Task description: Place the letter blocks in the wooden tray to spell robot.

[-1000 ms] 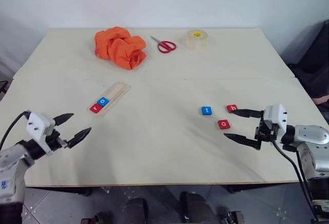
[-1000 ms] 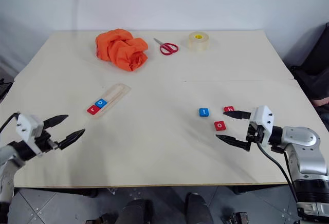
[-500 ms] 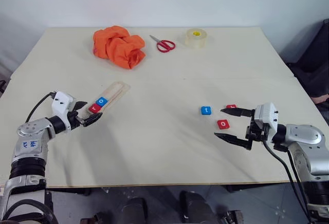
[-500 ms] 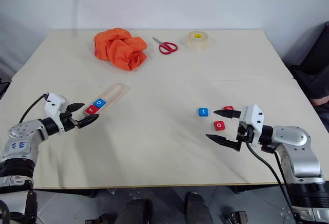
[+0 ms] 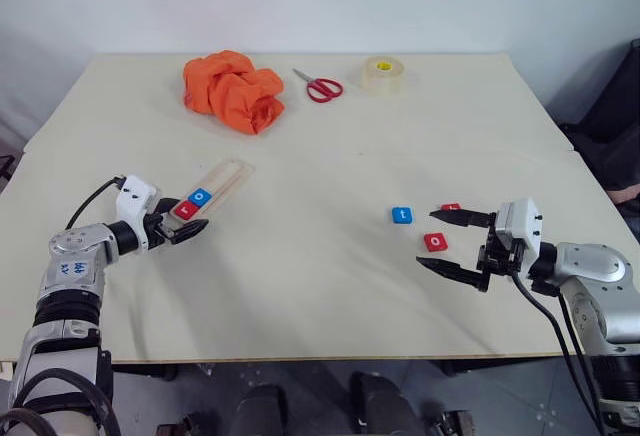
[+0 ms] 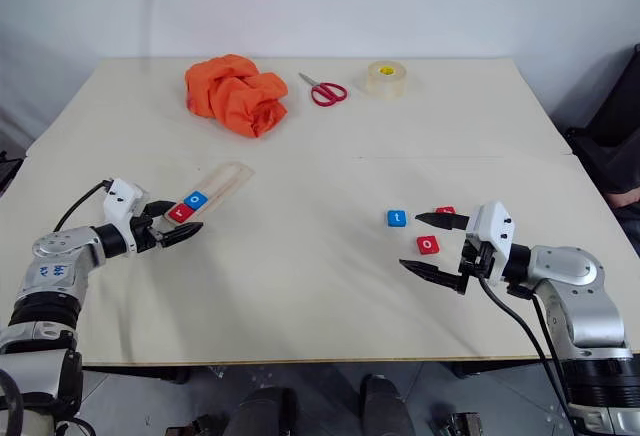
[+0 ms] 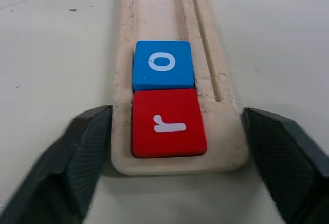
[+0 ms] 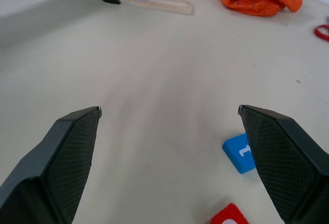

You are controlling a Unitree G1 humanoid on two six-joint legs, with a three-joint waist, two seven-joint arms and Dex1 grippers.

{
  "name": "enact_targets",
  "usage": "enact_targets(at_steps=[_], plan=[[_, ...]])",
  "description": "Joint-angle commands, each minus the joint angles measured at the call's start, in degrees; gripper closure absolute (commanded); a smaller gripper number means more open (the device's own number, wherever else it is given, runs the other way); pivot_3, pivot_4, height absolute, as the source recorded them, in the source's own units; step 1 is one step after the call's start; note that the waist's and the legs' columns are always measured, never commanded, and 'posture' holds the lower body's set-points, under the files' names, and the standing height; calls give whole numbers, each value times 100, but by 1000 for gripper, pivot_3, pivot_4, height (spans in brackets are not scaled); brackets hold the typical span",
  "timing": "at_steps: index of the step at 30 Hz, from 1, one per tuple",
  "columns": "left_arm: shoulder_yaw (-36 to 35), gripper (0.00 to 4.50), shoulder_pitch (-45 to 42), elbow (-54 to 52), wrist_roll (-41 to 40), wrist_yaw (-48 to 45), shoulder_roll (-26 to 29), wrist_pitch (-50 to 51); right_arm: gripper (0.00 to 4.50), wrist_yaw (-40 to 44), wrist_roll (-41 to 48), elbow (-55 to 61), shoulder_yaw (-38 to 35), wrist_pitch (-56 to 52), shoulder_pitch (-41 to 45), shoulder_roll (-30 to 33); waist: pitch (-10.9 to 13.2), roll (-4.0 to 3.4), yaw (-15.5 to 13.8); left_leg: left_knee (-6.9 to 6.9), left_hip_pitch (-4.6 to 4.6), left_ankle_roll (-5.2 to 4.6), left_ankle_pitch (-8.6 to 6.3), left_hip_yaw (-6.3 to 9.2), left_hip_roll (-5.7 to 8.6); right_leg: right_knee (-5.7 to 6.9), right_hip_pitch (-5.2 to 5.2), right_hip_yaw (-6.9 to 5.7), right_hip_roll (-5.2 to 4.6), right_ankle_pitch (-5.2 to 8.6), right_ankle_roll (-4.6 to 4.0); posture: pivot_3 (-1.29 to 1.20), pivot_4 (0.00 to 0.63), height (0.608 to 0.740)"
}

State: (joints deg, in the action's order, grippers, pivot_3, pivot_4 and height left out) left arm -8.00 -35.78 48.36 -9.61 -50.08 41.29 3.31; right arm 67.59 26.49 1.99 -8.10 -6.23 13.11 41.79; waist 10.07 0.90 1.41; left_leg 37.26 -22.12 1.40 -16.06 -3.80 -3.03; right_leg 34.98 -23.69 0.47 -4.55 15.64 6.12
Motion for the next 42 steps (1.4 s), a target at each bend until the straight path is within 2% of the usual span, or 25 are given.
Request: enact_targets(at_steps=[1, 6, 10, 13, 18, 23, 28, 40, 41, 42], plan=[[17, 1107, 62, 183, 87, 34, -14, 47, 0, -16, 84, 92, -114, 52, 68, 13, 0, 0, 1, 0, 1, 0, 0, 0, 0, 1, 0, 0, 0, 0, 0, 0, 150, 740], [89, 1107, 207, -191, 22, -513, 24, -514, 0, 17, 74, 39, -135, 77, 102, 52, 0, 0, 1, 0, 1, -1, 2, 1, -1, 4, 0, 0, 0, 0, 0, 0, 150, 740], [314, 1107, 589, -1475, -186, -1339, 20, -732, 0, 186, 82, -7, -146, 129, 81, 129, 0, 0, -1, -5, -6, 2, 0, 0, -1, -8, -2, 0, -1, 0, -1, 0, 150, 740], [419, 1107, 689, -2472, -460, -1616, -130, -594, 0, 518, 200, 34, -188, 122, -18, 262, 2, 2, -56, -4, -13, 2, -1, 2, -1, -12, -4, 0, -1, 1, -1, 0, 150, 740], [704, 1107, 794, -3339, -533, -1781, -294, -340, 0, 931, 146, 21, -197, 256, -250, 507, 3, 3, -127, -1, -10, 1, -2, 1, 0, -12, -2, 1, -1, 1, -1, 0, 150, 740], [1367, 1107, 883, -4352, -343, -1708, -480, 374, 0, 726, 145, -90, -387, 290, -242, 501, 3, 3, -127, 5, -10, 1, -2, 0, 0, -11, -2, 5, 2, 0, 1, 0, 150, 740], [1887, 1107, 936, -4817, -88, -1462, -743, 600, 0, 567, 156, 25, -518, 289, -484, 462, 3, 4, -132, 5, -9, 1, -1, 2, 0, -11, -2, 6, 5, 2, 3, 0, 150, 740], [2158, 1107, 1060, -4778, 70, -1304, -911, 668, 0, 300, 164, 134, -664, 303, -704, 446, 4, 4, -129, 7, -9, 0, -1, 4, 1, -12, -2, 8, 6, 3, 3, 0, 150, 740], [2165, 379, 1073, -4779, 65, -1309, -914, 655, 0, 286, 157, 120, -659, 308, -689, 439, 4, 4, -128, 6, -8, -1, -1, 4, 1, -12, -2, 8, 6, 3, 3, 0, 150, 740], [2168, 125, 1083, -4775, 58, -1307, -929, 621, 0, 277, 153, 106, -655, 314, -678, 437, 4, 4, -126, 6, -8, -1, -1, 5, 0, -12, -2, 8, 6, 3, 2, 0, 150, 740]])
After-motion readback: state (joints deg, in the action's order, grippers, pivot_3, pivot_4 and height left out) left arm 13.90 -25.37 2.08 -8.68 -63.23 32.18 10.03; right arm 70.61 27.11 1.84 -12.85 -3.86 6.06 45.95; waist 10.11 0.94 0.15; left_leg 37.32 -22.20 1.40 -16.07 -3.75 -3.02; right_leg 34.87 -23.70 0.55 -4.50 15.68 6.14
